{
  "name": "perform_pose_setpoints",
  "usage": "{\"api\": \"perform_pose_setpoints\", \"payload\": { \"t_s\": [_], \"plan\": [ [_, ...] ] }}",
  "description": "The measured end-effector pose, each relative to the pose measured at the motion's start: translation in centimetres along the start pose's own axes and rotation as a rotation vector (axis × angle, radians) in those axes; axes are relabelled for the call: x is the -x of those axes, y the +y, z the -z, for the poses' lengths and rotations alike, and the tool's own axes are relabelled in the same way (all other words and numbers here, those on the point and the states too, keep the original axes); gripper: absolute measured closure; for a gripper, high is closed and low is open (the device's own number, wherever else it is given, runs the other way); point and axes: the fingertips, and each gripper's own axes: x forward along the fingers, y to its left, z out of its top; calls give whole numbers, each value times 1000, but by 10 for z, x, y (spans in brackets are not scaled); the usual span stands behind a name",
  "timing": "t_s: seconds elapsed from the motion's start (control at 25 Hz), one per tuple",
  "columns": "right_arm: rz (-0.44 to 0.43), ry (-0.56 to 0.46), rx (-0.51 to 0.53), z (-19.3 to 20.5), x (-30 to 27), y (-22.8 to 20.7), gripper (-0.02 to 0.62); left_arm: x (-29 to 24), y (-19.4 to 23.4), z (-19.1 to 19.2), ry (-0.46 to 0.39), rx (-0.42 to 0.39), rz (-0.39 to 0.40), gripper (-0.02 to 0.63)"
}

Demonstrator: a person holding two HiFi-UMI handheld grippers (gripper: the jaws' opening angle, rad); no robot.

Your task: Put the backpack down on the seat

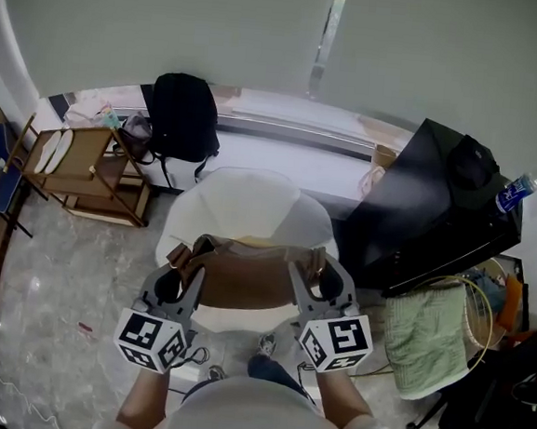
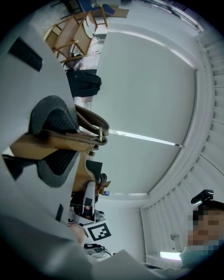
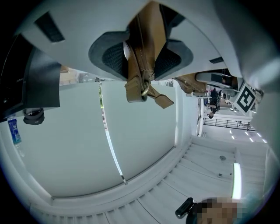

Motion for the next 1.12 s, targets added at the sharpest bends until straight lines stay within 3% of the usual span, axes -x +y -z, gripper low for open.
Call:
{"api": "perform_pose_setpoints", "payload": {
  "t_s": [0.24, 0.52, 0.8, 1.12],
  "plan": [
    [-45, 6, -8, -1, -33, -46, 388, -49, -1, -5, 0, 11, -58, 491],
    [-68, 18, -25, 6, -51, -71, 390, -77, -1, -2, 20, 23, -82, 491],
    [-19, 15, -28, 11, -64, -74, 393, -95, 16, -2, 35, 17, -31, 491],
    [99, 4, -49, 12, -92, -66, 394, -120, 54, -13, 54, -17, 70, 491]
  ]
}}
